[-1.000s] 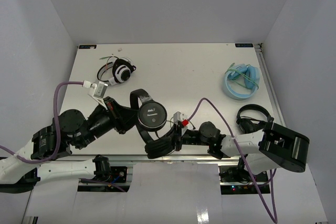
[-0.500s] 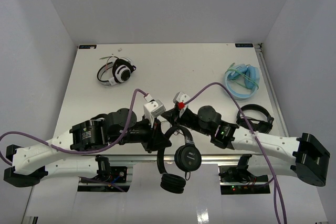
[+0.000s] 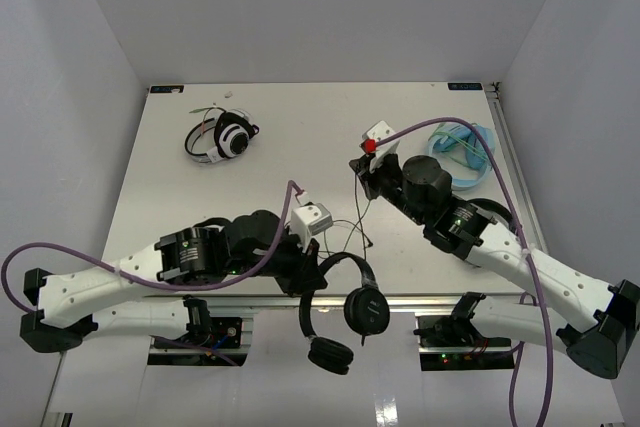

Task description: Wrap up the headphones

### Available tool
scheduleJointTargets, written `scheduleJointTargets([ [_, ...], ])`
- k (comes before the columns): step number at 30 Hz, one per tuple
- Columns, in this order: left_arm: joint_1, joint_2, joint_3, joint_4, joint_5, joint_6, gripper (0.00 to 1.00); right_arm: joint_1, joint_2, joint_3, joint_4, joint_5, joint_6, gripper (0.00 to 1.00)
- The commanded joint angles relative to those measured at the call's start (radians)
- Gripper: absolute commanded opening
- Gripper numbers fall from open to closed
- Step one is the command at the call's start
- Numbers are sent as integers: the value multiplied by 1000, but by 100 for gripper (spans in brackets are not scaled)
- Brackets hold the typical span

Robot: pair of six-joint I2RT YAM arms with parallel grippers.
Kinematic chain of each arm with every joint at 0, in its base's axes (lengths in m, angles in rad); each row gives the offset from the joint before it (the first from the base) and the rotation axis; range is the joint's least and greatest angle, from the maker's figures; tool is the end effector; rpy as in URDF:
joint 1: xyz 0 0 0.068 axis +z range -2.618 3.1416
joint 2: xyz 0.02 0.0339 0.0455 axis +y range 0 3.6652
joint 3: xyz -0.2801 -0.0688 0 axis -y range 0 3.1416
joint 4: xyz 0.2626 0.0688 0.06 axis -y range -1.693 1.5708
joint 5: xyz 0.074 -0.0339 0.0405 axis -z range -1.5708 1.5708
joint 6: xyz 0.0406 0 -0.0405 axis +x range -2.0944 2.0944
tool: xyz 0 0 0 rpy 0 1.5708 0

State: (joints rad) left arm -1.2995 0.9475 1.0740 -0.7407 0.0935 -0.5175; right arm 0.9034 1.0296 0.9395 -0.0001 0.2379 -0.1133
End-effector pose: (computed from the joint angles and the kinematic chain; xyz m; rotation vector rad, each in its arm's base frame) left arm 0.0507 -0.1965 0.3676 0.9743 2.2100 -1.0566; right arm 0.1657 0.1949 0.3795 -0.6513 1.5421 0.4016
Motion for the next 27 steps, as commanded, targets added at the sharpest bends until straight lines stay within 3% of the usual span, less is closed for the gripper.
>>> scheduleJointTargets([
  [1,-1,44,-23,8,52,31,0,-18,39,109,-97,52,-38,8],
  [5,-1,65,-21,-16,-28,24,0,-23,79,184,-160,80,-46,8],
  [10,-1,54,18,-171,-354,-94,0,-24,96,268,-292,94,-17,8],
  [14,0,55,53,-327,-521,-195,0,-24,87,309,-383,46,31,8],
  [27,-1,217,99,-454,-636,-272,0,-23,-34,310,-412,-179,79,8],
])
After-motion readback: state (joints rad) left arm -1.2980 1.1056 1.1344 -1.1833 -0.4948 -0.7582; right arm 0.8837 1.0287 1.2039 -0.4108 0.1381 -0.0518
